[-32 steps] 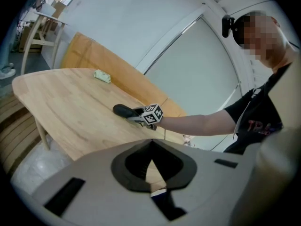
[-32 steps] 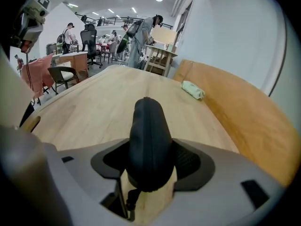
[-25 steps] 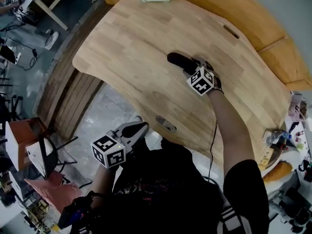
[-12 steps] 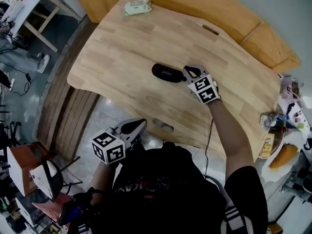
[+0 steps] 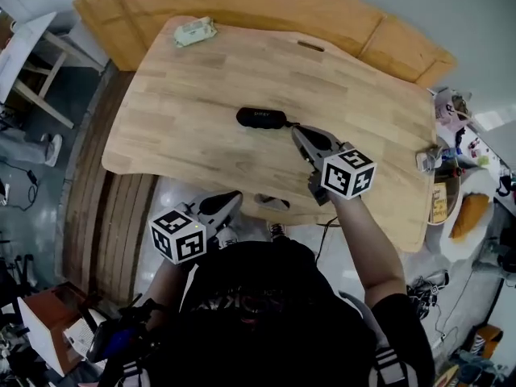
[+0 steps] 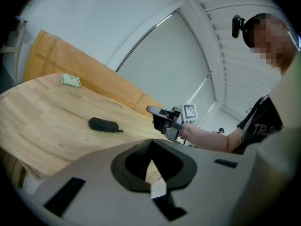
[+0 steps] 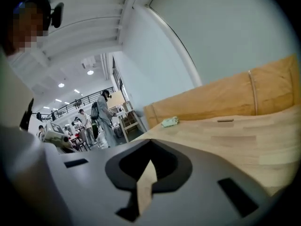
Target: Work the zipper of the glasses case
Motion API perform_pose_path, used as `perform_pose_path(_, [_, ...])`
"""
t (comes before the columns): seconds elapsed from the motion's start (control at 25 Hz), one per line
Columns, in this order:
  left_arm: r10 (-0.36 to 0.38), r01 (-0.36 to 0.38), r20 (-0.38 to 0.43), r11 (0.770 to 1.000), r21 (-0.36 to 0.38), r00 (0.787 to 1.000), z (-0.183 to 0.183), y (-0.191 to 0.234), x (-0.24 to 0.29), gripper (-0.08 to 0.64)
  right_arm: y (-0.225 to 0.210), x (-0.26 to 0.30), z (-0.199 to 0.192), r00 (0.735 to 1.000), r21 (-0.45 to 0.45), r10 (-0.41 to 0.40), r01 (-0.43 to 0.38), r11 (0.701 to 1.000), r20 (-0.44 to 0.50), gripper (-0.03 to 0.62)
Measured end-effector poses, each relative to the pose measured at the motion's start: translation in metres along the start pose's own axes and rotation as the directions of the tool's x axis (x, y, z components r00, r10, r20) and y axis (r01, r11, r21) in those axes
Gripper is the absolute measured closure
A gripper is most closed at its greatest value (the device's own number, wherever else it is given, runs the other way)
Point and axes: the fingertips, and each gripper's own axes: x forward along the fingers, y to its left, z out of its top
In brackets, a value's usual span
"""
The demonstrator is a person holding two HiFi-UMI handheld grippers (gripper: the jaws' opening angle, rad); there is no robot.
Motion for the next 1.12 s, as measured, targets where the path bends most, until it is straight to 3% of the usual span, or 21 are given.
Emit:
perform_pose_path(0.24, [-0.061,0.062,-0.029,0.996,0.056,0.998,0.001,-0.004,-0.009,0.548,0.077,-0.022,-0.014,0.999,0.044,0.027,-0.029,0.999,0.037,0.575])
perform_pose_path(0.56, [-0.103,0.112,-0.091,0.989,0.098,0.990,-0.016,-0.014,-0.019,0.548,0.161,-0.035,-0.056,1.000,0.016,0.024,-0.023,1.000,-0.006,0.575])
perform_pose_path(0.76, [-0.147,0.161,-0.132,0.982,0.097,0.980,-0.027,-0.019,-0.029,0.548,0.193,-0.037,-0.078,0.999,0.048,0.014,-0.013,0.999,-0.030,0.575])
perform_pose_path(1.12, [-0.155,0.173,-0.161,0.980,0.102,0.975,-0.039,-0.017,-0.049,0.548,0.222,-0.035,-0.098,0.999,0.061,-0.019,0.022,0.998,-0.037,0.575])
